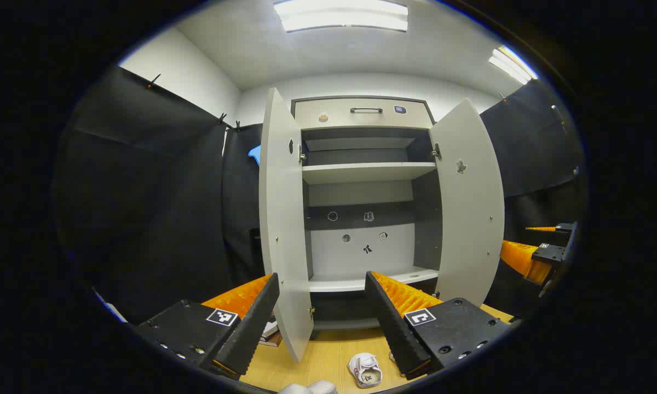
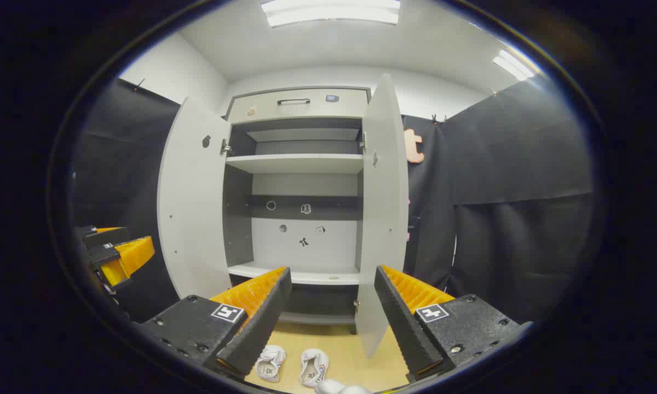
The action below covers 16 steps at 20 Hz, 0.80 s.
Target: Grab one shoe with the right hand and put it into the shoe cabinet, grab the other shoe with the left hand and put it into the shoe cabinet; then close the right door with the right hand and the left door with the left hand.
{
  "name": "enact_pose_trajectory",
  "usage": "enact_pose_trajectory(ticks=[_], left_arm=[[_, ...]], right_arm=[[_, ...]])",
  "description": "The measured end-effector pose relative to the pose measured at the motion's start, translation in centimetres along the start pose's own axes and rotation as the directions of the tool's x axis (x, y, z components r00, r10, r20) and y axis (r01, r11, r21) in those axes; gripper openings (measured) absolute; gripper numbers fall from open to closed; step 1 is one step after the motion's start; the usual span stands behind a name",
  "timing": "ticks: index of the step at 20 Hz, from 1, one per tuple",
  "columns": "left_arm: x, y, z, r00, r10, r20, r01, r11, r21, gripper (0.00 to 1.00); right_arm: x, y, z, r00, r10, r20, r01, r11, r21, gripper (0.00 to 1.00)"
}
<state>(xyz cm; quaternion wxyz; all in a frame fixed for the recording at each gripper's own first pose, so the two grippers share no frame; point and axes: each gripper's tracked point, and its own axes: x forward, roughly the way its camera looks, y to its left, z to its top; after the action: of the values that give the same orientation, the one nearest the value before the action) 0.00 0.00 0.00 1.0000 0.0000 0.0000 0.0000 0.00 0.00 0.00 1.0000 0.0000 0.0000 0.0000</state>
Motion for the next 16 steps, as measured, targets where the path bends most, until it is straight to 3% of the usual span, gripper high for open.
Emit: enact_pose_trajectory(ticks=[9,10,11,16], left_arm=[[-0.4,0.4,0.2,1.000,-0.009,0.003,0.009,1.000,0.007,0.96],[-0.6,0.5,0.3,1.000,-0.007,0.008,0.007,1.000,0.013,1.00],[-0.6,0.5,0.3,1.000,-0.007,0.009,0.007,1.000,0.019,0.96],[-0.8,0.9,-0.1,1.000,-0.011,0.005,0.011,1.000,0.021,0.96]], right_arm=[[-0.8,0.3,0.1,1.000,0.014,0.005,-0.014,1.000,0.002,0.99],[-0.8,0.1,0.1,1.000,0.015,0.006,-0.015,1.000,-0.002,0.99],[-0.9,0.3,0.0,1.000,0.016,0.007,-0.016,1.000,-0.006,0.99],[-0.1,1.4,-2.3,0.999,0.011,-0.037,-0.011,1.000,-0.011,0.99]])
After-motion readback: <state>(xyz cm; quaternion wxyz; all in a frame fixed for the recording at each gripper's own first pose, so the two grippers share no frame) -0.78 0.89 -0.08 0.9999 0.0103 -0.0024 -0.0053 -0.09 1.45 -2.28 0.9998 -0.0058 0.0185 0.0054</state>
